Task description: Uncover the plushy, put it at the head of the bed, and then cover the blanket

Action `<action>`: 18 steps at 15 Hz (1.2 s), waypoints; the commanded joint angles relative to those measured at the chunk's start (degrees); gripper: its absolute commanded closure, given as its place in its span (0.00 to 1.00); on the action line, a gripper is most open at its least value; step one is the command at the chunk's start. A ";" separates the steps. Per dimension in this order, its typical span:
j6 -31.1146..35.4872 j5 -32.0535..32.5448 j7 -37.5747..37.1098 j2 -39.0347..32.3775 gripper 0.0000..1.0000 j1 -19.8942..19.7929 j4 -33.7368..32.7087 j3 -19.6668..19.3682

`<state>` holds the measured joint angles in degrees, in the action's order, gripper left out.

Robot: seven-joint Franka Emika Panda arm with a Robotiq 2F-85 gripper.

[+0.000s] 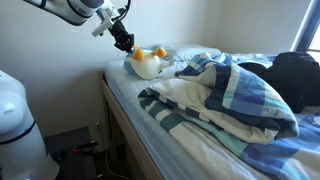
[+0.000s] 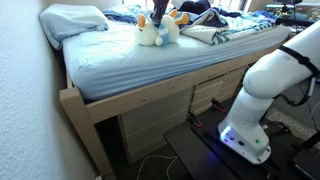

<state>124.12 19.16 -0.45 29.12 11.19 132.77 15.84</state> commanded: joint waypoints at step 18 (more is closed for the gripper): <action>-1.24 6.17 3.80 -11.66 0.98 2.22 -20.87 6.09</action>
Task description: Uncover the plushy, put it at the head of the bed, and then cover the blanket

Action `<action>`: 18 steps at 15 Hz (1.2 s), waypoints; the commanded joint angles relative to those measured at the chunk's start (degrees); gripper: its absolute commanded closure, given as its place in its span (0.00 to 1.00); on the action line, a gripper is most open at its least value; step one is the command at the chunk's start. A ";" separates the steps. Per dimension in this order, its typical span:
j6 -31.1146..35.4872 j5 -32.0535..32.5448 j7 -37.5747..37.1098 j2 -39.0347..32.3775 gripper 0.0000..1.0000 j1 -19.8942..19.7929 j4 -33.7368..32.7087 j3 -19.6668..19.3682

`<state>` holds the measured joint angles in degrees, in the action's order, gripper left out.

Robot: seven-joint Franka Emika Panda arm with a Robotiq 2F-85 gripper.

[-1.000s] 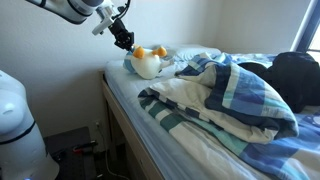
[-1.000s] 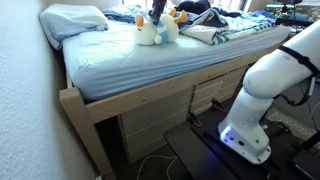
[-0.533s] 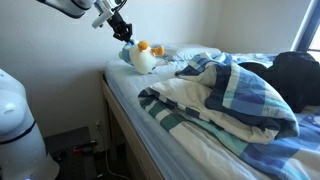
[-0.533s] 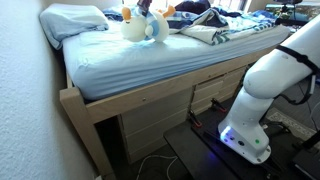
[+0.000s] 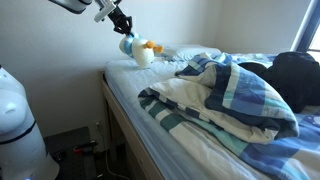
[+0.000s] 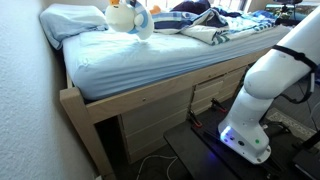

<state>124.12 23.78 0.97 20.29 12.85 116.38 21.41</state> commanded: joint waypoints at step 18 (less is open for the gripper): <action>-1.97 1.34 -0.98 -12.89 0.98 4.18 -9.79 3.99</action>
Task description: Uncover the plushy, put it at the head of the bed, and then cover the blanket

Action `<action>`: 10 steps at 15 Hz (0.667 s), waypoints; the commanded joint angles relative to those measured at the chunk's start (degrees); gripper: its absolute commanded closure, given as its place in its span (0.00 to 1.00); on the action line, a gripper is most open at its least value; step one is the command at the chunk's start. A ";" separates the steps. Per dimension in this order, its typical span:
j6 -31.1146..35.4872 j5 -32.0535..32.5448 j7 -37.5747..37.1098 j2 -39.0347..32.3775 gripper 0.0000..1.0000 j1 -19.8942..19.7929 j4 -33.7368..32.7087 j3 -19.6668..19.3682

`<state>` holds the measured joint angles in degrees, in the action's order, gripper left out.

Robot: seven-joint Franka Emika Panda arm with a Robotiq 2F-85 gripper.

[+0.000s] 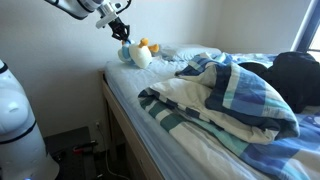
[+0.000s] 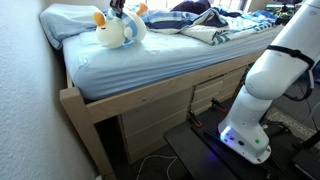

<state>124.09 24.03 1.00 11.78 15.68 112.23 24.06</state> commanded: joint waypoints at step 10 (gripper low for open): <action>-6.00 4.44 0.41 -16.43 0.98 7.90 -22.63 2.56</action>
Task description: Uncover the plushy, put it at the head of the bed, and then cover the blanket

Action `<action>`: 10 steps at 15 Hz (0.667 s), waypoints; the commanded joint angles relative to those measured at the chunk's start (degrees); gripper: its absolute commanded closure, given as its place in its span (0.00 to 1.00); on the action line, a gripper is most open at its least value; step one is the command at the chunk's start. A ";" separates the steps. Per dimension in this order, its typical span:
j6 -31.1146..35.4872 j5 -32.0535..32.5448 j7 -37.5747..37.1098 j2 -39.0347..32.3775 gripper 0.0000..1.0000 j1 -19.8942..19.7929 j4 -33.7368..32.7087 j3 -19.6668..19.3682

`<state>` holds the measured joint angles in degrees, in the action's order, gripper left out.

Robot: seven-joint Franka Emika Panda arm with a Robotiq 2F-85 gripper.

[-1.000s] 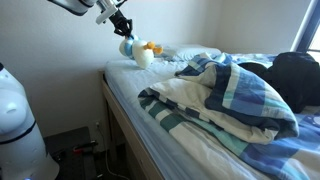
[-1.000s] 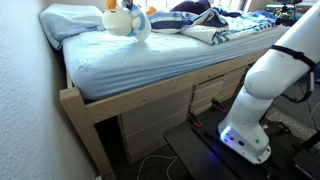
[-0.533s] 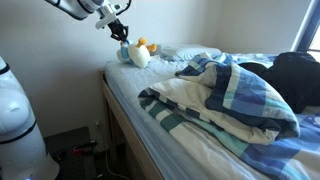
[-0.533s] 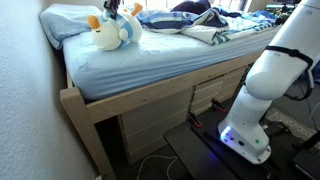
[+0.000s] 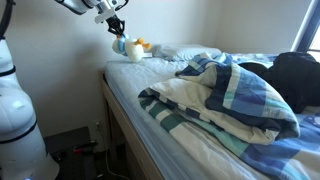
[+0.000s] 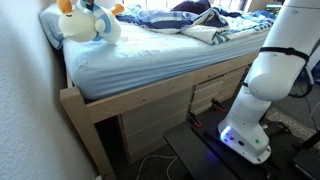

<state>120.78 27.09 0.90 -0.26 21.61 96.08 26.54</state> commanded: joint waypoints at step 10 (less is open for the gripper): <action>-4.08 -3.83 3.56 -12.95 0.37 5.80 -13.42 -2.54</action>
<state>119.41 25.19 2.13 -12.40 26.28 86.08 25.53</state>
